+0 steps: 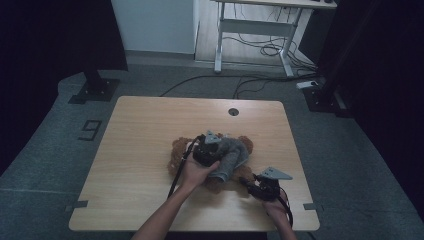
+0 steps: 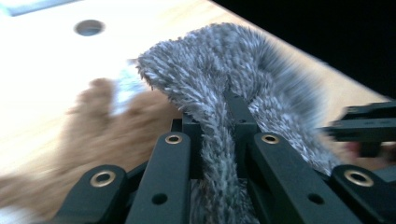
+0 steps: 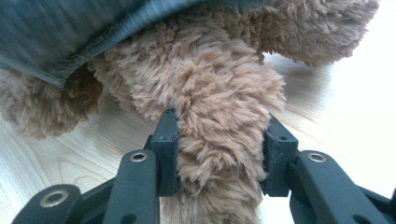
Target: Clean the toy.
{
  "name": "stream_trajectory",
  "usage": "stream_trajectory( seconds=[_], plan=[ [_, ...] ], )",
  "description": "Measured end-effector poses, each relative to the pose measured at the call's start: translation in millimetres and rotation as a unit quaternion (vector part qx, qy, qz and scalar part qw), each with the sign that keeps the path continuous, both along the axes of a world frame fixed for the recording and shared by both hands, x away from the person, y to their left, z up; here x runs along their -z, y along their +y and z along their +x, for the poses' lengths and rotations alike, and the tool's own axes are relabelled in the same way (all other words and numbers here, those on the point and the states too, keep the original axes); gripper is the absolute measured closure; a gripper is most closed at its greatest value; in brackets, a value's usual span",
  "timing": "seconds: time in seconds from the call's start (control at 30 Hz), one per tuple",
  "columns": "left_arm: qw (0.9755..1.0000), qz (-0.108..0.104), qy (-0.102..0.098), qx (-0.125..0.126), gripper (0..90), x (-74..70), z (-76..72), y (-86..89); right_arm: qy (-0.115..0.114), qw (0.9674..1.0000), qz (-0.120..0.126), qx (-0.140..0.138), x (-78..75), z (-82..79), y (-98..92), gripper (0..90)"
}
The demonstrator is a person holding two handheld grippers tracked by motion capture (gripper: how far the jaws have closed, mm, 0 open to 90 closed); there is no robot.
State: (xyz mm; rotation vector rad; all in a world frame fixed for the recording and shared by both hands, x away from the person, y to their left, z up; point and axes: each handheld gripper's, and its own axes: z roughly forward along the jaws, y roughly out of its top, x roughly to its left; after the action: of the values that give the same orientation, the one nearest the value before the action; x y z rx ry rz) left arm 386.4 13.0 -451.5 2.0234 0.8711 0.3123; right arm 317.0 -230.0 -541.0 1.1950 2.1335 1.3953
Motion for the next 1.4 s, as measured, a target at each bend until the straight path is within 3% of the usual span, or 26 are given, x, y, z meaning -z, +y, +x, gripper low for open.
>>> stream_trajectory(
  seconds=[0.03, 0.07, 0.1, 0.2, 0.23, 0.27, 0.3, 0.33, 0.37, 0.4, 0.43, 0.53, 0.57, 0.67, 0.7, 0.73, 0.77, 0.93, 1.07, 1.1, 1.13, 1.17, 1.23, 1.33, 1.4],
  plan=[
    [0.9996, 0.013, -0.012, -0.022, 81.1, -1.4, 1.0, 12.0, 0.001, 1.0000, 0.000, 0.001, 0.2, 0.1, 0.0, 58.3],
    [0.9996, 0.013, -0.012, -0.022, 81.1, -1.4, 1.0, 12.0, 0.001, 1.0000, 0.000, 0.001, 0.2, 0.1, 0.0, 58.3],
    [0.9988, 0.022, -0.022, -0.039, 81.1, -1.4, 2.2, 26.7, 0.001, 1.0000, 0.000, 0.000, 0.2, 0.2, -0.7, 58.2],
    [0.9980, 0.022, -0.025, -0.054, 81.3, 0.1, 3.5, 42.3, 0.002, 1.0000, -0.001, 0.001, 0.2, 0.3, -2.7, 58.2],
    [0.9972, 0.017, -0.027, -0.068, 81.3, 1.1, 3.8, 59.7, 0.003, 1.0000, -0.001, 0.002, 0.4, 0.3, -3.3, 58.1],
    [0.9972, 0.017, -0.027, -0.068, 81.3, 1.1, 3.8, 59.7, 0.003, 1.0000, 0.000, 0.003, 0.7, 0.4, -3.8, 57.9],
    [0.9973, -0.005, -0.021, -0.070, 81.4, 0.9, 3.5, 77.3, 0.004, 1.0000, 0.002, 0.002, 0.6, 0.3, -4.0, 57.9],
    [0.9973, -0.005, -0.021, -0.070, 81.4, 0.9, 3.5, 77.3, 0.004, 1.0000, 0.002, 0.002, 0.6, 0.3, -4.0, 57.9],
    [0.9965, -0.015, -0.028, -0.077, 81.5, -1.9, 0.2, 90.3, 0.003, 1.0000, 0.000, 0.000, 0.2, -0.1, -2.6, 57.8],
    [0.9965, -0.015, -0.028, -0.077, 81.7, -1.9, 0.2, 90.3, 0.003, 1.0000, 0.000, 0.000, 0.2, -0.1, -2.6, 57.8],
    [0.9948, -0.013, -0.042, -0.092, 81.9, -5.9, -3.6, 101.1, 0.003, 1.0000, -0.002, 0.002, 0.3, -0.3, -1.8, 57.8],
    [0.9932, -0.004, -0.046, -0.107, 82.0, -6.5, -4.3, 112.9, 0.007, 1.0000, 0.002, 0.005, 0.9, -0.2, -3.3, 57.8],
    [0.9928, -0.002, -0.033, -0.115, 82.0, -0.1, -1.6, 124.8, 0.008, 1.0000, 0.004, 0.004, 1.0, -0.4, -3.5, 57.8],
    [0.9918, 0.005, -0.020, -0.126, 82.0, 11.0, 1.8, 133.5, 0.007, 1.0000, 0.003, 0.003, 0.7, -0.9, -3.0, 57.8],
    [0.9902, -0.003, -0.005, -0.139, 82.1, 22.1, 5.7, 143.4, 0.007, 1.0000, 0.003, 0.003, 0.5, -0.7, -2.6, 57.8],
    [0.9902, -0.003, -0.005, -0.139, 82.1, 22.1, 5.7, 143.4, 0.007, 1.0000, 0.003, 0.003, 0.4, -0.7, -2.5, 57.8],
    [0.9885, -0.009, 0.009, -0.151, 82.1, 30.5, 8.8, 153.0, 0.006, 1.0000, 0.003, 0.003, 0.3, -0.8, -2.4, 57.8],
    [0.9865, -0.002, 0.035, -0.160, 82.2, 47.3, 10.3, 164.7, 0.009, 1.0000, 0.004, 0.002, 1.2, 0.0, -2.5, 57.8],
    [0.9852, 0.024, 0.048, -0.163, 82.3, 60.6, 8.7, 165.8, 0.011, 0.9999, 0.004, 0.003, 1.6, 0.0, -1.7, 57.8],
    [0.9839, 0.042, 0.062, -0.162, 82.3, 69.2, 9.3, 166.3, 0.011, 0.9999, 0.003, 0.005, 1.4, -0.2, -1.4, 57.8],
    [0.9839, 0.042, 0.062, -0.162, 82.3, 69.2, 9.3, 166.3, 0.011, 0.9999, 0.003, 0.005, 1.4, -0.2, -1.4, 57.8],
    [0.9827, 0.057, 0.079, -0.158, 82.2, 79.5, 9.6, 166.5, 0.013, 0.9999, 0.003, 0.006, 1.4, -0.3, -1.5, 57.8],
    [0.9828, 0.046, 0.087, -0.156, 81.8, 86.0, 8.3, 168.7, 0.013, 0.9999, 0.002, 0.006, 1.8, 0.2, -1.5, 57.7],
    [0.9829, 0.028, 0.094, -0.155, 81.8, 84.9, 8.1, 171.3, 0.015, 0.9999, 0.001, 0.007, 2.2, 0.6, -1.5, 57.6],
    [0.9838, 0.016, 0.085, -0.157, 81.9, 78.1, 7.1, 172.8, 0.015, 0.9999, 0.001, 0.008, 2.3, 0.7, -1.6, 57.5]
  ],
)
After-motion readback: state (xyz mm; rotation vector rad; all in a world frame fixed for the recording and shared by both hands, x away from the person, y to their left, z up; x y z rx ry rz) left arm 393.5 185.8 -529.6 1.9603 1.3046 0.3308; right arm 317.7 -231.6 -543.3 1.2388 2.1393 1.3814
